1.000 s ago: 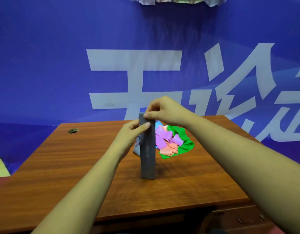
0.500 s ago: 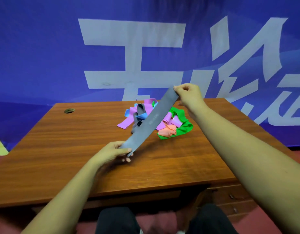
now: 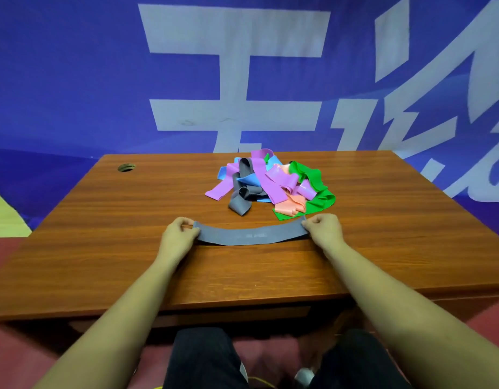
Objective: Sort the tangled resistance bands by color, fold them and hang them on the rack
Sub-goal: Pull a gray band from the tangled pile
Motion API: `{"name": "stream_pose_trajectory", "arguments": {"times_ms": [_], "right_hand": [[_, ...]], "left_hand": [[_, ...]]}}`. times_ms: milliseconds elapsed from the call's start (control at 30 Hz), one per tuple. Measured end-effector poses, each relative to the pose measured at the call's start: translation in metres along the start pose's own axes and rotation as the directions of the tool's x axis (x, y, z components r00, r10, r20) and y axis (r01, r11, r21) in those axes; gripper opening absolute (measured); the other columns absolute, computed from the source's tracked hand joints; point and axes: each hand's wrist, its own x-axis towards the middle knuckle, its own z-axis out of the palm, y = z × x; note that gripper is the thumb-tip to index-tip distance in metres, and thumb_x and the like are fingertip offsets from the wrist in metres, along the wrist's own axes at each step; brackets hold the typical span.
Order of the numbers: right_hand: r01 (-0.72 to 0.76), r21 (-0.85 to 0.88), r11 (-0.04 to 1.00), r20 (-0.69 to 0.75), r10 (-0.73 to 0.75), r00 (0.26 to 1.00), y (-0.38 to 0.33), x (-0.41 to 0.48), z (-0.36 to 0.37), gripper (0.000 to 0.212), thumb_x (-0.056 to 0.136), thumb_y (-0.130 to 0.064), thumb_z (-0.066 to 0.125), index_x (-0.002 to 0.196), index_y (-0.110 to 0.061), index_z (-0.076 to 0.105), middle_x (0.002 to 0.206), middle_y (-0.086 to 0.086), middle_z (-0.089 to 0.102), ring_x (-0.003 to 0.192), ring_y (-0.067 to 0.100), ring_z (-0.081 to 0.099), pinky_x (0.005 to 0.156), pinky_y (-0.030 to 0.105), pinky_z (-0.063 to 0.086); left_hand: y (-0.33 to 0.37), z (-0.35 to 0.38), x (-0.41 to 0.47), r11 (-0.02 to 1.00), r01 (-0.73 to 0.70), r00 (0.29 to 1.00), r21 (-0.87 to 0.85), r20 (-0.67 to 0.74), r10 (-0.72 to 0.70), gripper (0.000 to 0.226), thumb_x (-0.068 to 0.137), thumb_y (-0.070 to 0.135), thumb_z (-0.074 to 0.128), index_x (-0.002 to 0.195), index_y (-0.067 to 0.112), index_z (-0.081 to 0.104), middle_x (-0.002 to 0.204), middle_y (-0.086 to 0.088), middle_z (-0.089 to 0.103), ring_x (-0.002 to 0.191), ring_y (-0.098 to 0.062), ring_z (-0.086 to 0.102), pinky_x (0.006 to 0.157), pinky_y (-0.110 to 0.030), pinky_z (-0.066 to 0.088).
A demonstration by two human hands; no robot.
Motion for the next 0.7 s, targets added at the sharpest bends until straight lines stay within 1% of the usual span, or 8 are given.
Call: {"name": "stream_pose_trajectory", "arguments": {"times_ms": [67, 133, 200, 333, 433, 500, 567, 700], "right_hand": [[0.099, -0.171, 0.980, -0.011, -0.103, 0.995, 0.007, -0.001, 0.006, 0.021, 0.085, -0.016, 0.068, 0.067, -0.005, 0.066, 0.072, 0.008, 0.067, 0.071, 0.023, 0.058, 0.061, 0.028, 0.038], [0.160, -0.222, 0.962, -0.020, -0.168, 0.986, 0.010, -0.002, 0.011, 0.021, 0.087, -0.018, 0.066, 0.067, -0.011, 0.064, 0.072, 0.005, 0.066, 0.074, 0.024, 0.059, 0.064, 0.028, 0.038], [0.182, -0.261, 0.948, -0.041, -0.199, 0.979, 0.013, 0.003, 0.017, 0.018, 0.088, -0.022, 0.065, 0.072, -0.013, 0.066, 0.075, 0.005, 0.068, 0.077, 0.025, 0.061, 0.067, 0.032, 0.045], [0.175, -0.399, 0.900, -0.058, -0.216, 0.975, 0.021, 0.008, 0.022, 0.014, 0.085, -0.027, 0.066, 0.087, -0.014, 0.069, 0.088, 0.008, 0.069, 0.092, 0.032, 0.061, 0.081, 0.038, 0.049], [0.225, -0.485, 0.845, -0.085, -0.302, 0.949, 0.015, 0.011, 0.020, 0.023, 0.083, -0.022, 0.064, 0.103, -0.009, 0.067, 0.102, 0.013, 0.063, 0.102, 0.033, 0.055, 0.092, 0.039, 0.044], [0.317, -0.456, 0.831, -0.008, -0.360, 0.933, -0.001, 0.016, 0.023, 0.024, 0.083, -0.016, 0.061, 0.104, -0.007, 0.068, 0.103, 0.016, 0.061, 0.102, 0.032, 0.055, 0.089, 0.037, 0.044], [0.393, -0.380, 0.837, 0.107, -0.382, 0.918, -0.022, 0.019, 0.031, 0.019, 0.083, -0.013, 0.060, 0.098, -0.007, 0.069, 0.101, 0.014, 0.060, 0.099, 0.029, 0.057, 0.079, 0.032, 0.042], [0.456, -0.341, 0.822, 0.253, -0.387, 0.886, -0.058, 0.028, 0.058, 0.021, 0.081, -0.014, 0.059, 0.098, -0.010, 0.070, 0.102, 0.011, 0.065, 0.097, 0.025, 0.059, 0.074, 0.026, 0.038]], "left_hand": [[-0.002, 0.001, -0.002, 0.990, -0.088, 0.996, 0.106, -0.014, 0.090, 0.018, 0.087, 0.011, 0.060, 0.099, 0.023, 0.055, 0.069, 0.001, 0.056, 0.061, -0.016, 0.052, 0.055, -0.027, 0.039], [-0.004, 0.003, -0.001, 0.973, -0.153, 0.987, 0.171, -0.029, 0.161, 0.021, 0.087, 0.008, 0.056, 0.100, 0.025, 0.054, 0.067, -0.001, 0.055, 0.061, -0.017, 0.052, 0.056, -0.030, 0.039], [-0.009, 0.006, 0.002, 0.953, -0.186, 0.978, 0.237, -0.051, 0.203, 0.019, 0.085, 0.007, 0.055, 0.098, 0.021, 0.056, 0.066, -0.001, 0.055, 0.066, -0.022, 0.054, 0.059, -0.033, 0.039], [-0.031, 0.009, 0.008, 0.887, -0.186, 0.972, 0.422, -0.050, 0.228, 0.014, 0.082, 0.015, 0.059, 0.094, 0.020, 0.062, 0.084, -0.005, 0.058, 0.093, -0.030, 0.052, 0.084, -0.036, 0.040], [-0.027, 0.014, 0.006, 0.884, -0.168, 0.964, 0.436, -0.116, 0.240, 0.015, 0.083, 0.015, 0.060, 0.097, 0.017, 0.063, 0.097, -0.008, 0.049, 0.099, -0.030, 0.044, 0.093, -0.038, 0.039], [-0.017, 0.019, 0.013, 0.852, -0.229, 0.947, 0.470, -0.097, 0.308, 0.012, 0.082, 0.013, 0.061, 0.094, 0.015, 0.064, 0.097, -0.009, 0.053, 0.100, -0.032, 0.048, 0.090, -0.040, 0.040], [-0.005, 0.026, 0.025, 0.826, -0.310, 0.937, 0.471, 0.007, 0.348, 0.011, 0.082, 0.013, 0.062, 0.093, 0.015, 0.065, 0.096, -0.008, 0.055, 0.099, -0.032, 0.052, 0.088, -0.041, 0.041], [0.019, 0.045, 0.050, 0.830, -0.394, 0.919, 0.395, 0.138, 0.370, 0.015, 0.083, 0.014, 0.061, 0.097, 0.015, 0.067, 0.093, 0.002, 0.052, 0.099, -0.028, 0.057, 0.092, -0.044, 0.045]]}}
